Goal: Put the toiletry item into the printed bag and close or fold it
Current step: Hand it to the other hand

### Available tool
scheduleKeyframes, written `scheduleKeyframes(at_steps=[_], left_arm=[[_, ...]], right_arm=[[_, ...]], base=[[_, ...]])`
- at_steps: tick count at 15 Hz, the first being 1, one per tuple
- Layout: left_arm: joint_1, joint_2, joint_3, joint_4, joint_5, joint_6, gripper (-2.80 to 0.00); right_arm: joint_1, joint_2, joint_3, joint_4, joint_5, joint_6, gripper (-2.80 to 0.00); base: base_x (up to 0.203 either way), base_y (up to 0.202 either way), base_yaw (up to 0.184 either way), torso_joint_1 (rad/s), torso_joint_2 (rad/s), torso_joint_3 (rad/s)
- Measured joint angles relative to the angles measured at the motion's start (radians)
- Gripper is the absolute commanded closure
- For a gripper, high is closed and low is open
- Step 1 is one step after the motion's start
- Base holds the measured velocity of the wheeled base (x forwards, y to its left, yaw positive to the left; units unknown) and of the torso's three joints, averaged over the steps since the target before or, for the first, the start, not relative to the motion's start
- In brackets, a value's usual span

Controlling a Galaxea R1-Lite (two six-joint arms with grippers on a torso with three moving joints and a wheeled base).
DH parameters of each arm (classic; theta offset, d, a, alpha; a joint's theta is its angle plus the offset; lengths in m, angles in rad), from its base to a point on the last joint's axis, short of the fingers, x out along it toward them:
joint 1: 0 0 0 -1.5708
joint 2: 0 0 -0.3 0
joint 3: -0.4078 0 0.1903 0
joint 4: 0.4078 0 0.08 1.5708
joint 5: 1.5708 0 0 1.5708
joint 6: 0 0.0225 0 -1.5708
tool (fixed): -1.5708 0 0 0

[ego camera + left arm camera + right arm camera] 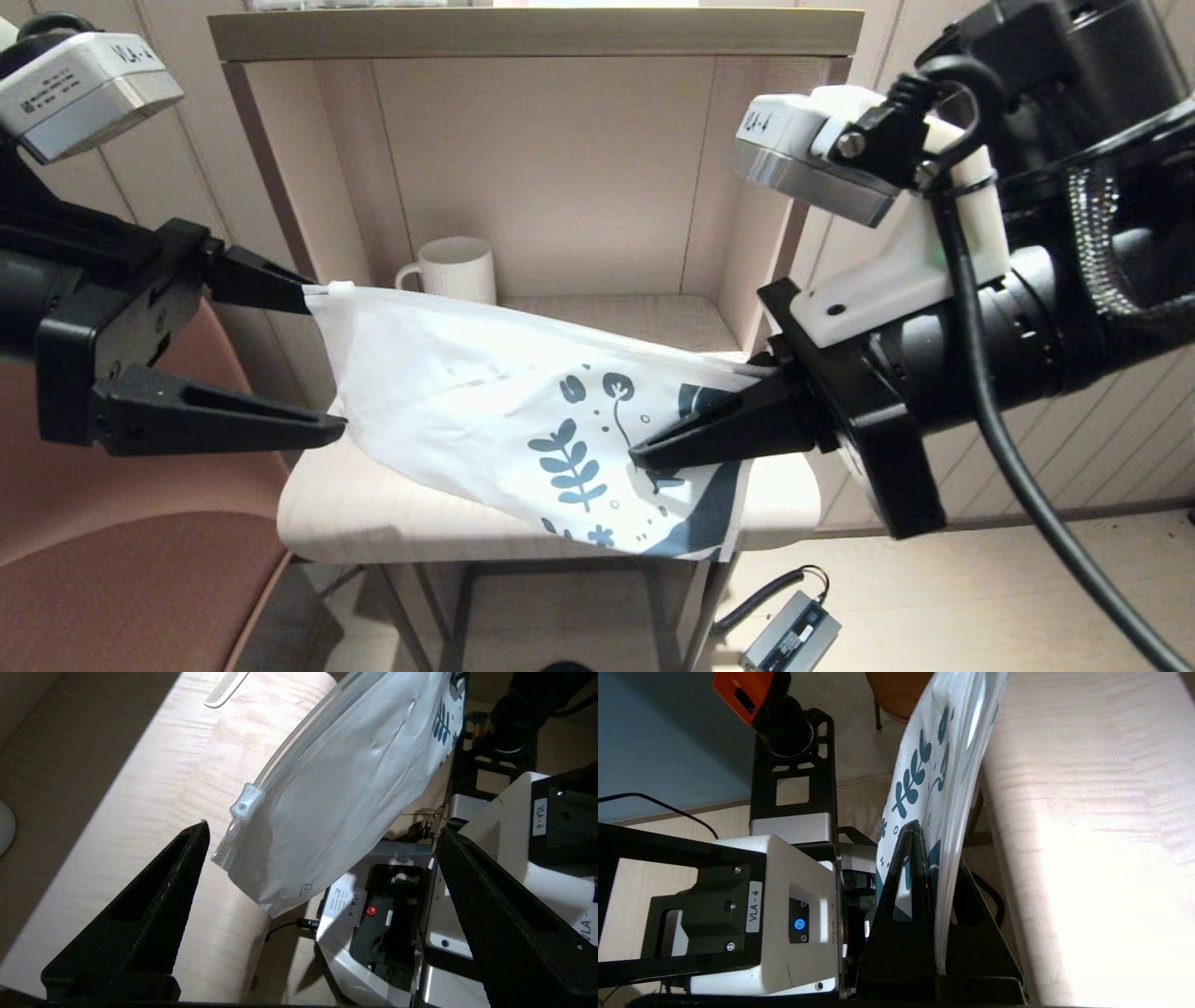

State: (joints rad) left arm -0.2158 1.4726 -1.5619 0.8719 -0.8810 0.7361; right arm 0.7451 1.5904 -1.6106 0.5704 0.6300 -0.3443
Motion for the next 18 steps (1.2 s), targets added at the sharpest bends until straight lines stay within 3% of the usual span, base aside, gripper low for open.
scheduleKeyframes(at_steps=[18], left_arm=[[-0.049,0.028,0.031,-0.016,-0.058,-0.006,-2.8]], right_arm=[[0.044,-0.029,0.006,0.004,-0.002,-0.002,0.0]], base=[[0.0,0.0,0.0,0.0,0.0,0.0]])
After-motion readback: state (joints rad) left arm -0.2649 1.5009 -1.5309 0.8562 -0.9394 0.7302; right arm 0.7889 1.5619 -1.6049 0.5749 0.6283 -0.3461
